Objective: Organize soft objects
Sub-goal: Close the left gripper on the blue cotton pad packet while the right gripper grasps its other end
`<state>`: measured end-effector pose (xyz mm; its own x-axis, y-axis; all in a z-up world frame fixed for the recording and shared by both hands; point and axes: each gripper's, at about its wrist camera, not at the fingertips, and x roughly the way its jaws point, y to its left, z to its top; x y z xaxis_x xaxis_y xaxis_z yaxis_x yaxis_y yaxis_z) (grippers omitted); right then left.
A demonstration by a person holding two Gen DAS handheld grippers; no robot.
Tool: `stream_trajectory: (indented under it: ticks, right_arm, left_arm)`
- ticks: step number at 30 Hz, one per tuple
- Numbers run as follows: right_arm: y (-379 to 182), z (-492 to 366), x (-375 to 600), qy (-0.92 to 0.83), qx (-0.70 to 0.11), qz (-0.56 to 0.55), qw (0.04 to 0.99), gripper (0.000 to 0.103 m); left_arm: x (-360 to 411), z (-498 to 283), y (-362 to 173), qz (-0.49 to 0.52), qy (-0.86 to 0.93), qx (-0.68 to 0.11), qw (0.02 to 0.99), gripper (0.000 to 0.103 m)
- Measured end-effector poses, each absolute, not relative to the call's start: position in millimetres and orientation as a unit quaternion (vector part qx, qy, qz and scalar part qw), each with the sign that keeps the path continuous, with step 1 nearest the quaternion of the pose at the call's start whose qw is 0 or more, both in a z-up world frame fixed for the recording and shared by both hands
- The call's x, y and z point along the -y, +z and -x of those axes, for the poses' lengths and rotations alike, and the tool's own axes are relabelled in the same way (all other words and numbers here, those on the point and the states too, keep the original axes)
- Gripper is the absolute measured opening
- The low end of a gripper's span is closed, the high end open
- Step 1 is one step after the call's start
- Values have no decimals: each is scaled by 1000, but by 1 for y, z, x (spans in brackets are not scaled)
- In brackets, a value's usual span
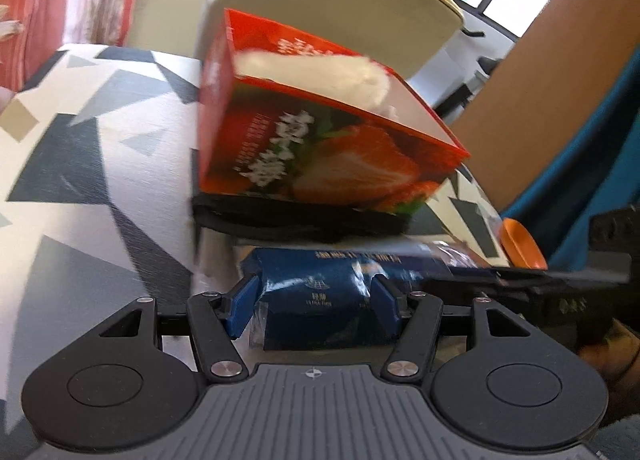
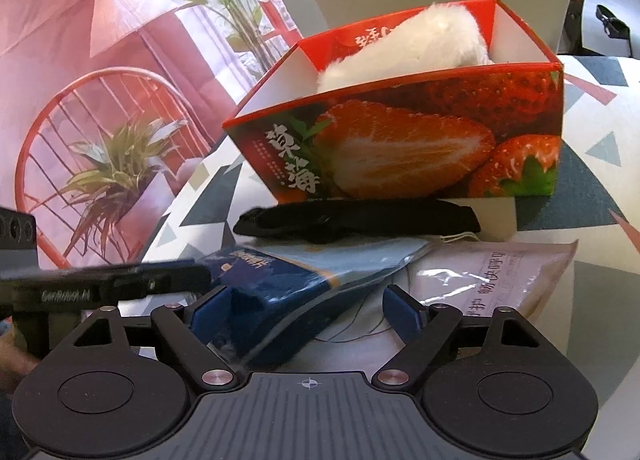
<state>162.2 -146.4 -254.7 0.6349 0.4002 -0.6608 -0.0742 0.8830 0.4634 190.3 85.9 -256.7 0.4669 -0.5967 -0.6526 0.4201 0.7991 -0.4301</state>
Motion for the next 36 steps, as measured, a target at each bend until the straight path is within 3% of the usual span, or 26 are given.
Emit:
stream_trajectory:
  ticks: [4,6,8,12,25,36]
  right_arm:
    - [-253,-163,157,121,-398,-212,884,73]
    - [-253,-162,163,116,-393,-213,887,55]
    - [-253,-161,166,112,-390,-205,891,45]
    - [-253,-158,173,107,-386,-196,895,40]
    - [-255,-150,173,117,-378,-194,898,36]
    - [-256,-146,170,123,-376,-182,900,36]
  left_arm:
    - [-74,-183,-257,113,-319,-429,837,63]
    - [-68,-180,-257,117,-329,-430,832,63]
    - [-63,-178,-257,128,-337,-433,826,64]
    - [-63,-178,-259,157,-332,-437,821,64]
    - [-73,-193,-274,281,-245,-450,811,64]
    - [-62,-183,-280,267,-226,-440,828,63]
